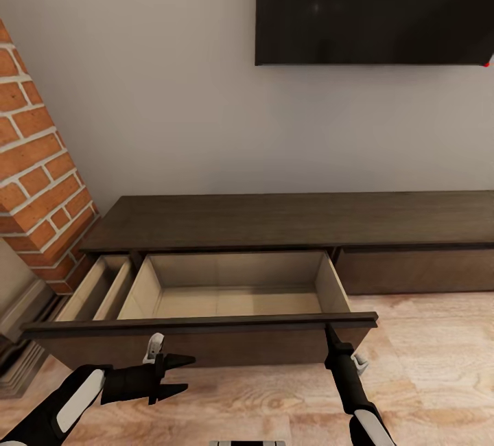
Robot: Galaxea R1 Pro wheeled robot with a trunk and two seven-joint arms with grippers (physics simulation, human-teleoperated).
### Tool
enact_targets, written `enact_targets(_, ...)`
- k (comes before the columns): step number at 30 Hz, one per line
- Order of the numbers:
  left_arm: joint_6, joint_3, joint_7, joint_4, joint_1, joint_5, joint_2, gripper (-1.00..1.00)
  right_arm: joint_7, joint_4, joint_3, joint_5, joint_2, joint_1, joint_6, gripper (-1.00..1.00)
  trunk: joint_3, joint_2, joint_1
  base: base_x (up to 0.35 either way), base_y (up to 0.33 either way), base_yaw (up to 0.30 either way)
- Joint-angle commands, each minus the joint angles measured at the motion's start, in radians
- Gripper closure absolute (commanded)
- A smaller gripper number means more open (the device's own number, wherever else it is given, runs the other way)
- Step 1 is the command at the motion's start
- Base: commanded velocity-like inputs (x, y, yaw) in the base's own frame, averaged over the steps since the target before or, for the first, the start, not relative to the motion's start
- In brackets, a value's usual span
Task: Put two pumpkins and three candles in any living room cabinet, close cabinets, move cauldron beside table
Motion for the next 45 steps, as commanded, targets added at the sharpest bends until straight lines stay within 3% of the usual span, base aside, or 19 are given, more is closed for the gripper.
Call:
enact_targets(1,0.0,0.0,0.0,0.0,0.0,0.0,0.0,-1.0,0.012,-0.001,0.011,0.003,0.001,0.0,0.009,1.0,0.0,0.0,0.0,-0.044,0.0,0.0)
enact_targets(23,0.0,0.0,0.0,0.0,0.0,0.001,0.0,-1.0,0.012,-0.001,0.011,0.003,0.001,0.0,0.009,1.0,0.0,0.0,0.0,-0.031,0.0,0.0)
enact_targets(24,0.0,0.0,0.0,0.0,0.0,0.001,0.0,-1.0,0.012,-0.001,0.011,0.003,0.001,0.0,0.009,-1.0,0.0,0.0,0.0,-0.002,0.0,0.0)
enact_targets(41,0.0,0.0,0.0,0.0,0.0,0.001,0.0,-1.0,0.011,-0.001,0.014,0.004,-0.004,0.0,0.044,-1.0,0.0,0.0,0.0,-0.063,0.0,0.0)
enact_targets(45,0.0,0.0,0.001,0.0,0.0,0.001,0.0,-1.0,0.01,-0.001,0.018,0.011,-0.007,0.0,0.092,-1.0,0.0,0.0,0.0,-0.279,0.0,0.0)
